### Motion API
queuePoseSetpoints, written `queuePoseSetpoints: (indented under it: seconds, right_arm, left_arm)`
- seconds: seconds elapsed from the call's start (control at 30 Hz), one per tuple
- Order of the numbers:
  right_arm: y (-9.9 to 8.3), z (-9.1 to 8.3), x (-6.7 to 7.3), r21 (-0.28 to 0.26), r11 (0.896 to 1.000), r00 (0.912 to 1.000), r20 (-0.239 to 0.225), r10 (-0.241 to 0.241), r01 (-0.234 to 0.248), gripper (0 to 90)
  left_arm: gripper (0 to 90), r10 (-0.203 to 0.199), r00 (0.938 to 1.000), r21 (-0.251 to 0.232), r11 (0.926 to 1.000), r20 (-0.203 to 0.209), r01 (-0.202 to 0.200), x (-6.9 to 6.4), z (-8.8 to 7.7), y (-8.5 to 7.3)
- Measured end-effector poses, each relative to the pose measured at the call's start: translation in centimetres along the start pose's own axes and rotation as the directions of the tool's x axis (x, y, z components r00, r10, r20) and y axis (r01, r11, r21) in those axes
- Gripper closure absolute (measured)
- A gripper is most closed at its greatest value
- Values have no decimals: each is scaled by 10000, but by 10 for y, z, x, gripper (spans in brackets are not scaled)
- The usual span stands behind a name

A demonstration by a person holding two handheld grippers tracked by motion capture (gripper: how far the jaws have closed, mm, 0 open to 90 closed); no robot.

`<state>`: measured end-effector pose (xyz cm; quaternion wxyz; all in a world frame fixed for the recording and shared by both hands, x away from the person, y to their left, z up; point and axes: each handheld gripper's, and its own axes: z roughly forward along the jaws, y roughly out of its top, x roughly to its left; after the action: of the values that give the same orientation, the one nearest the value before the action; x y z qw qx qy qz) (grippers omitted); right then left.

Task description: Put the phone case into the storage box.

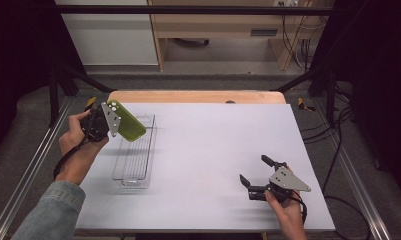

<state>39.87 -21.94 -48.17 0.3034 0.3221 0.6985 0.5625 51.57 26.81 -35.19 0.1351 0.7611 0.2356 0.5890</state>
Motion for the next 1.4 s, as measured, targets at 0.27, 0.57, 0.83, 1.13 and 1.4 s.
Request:
queuePoseSetpoints:
  seconds: [0.27,0.57,0.83,1.13,1.4]
  right_arm:
    - [0,-1,-1,-40,10000,10000,26,29,-29,41]
    - [0,-1,0,-70,10000,10000,-13,-46,45,41]
    - [1,-1,2,-88,9998,9999,-28,-166,166,41]
    - [0,-1,2,-63,9998,9998,-45,-170,170,41]
    - [0,0,2,-10,9998,9998,-20,-196,196,41]
  left_arm:
    - [879,495,9987,12,9988,-99,-495,-3,3,2]
    - [878,853,9963,-15,9963,-119,-854,-7,1,8]
    - [878,1142,9933,11,9935,-153,-1142,-10,4,7]
    - [878,1628,9866,-23,9867,-106,-1628,-22,16,9]
    - [878,2249,9744,-111,9743,-21,-2250,-36,34,15]
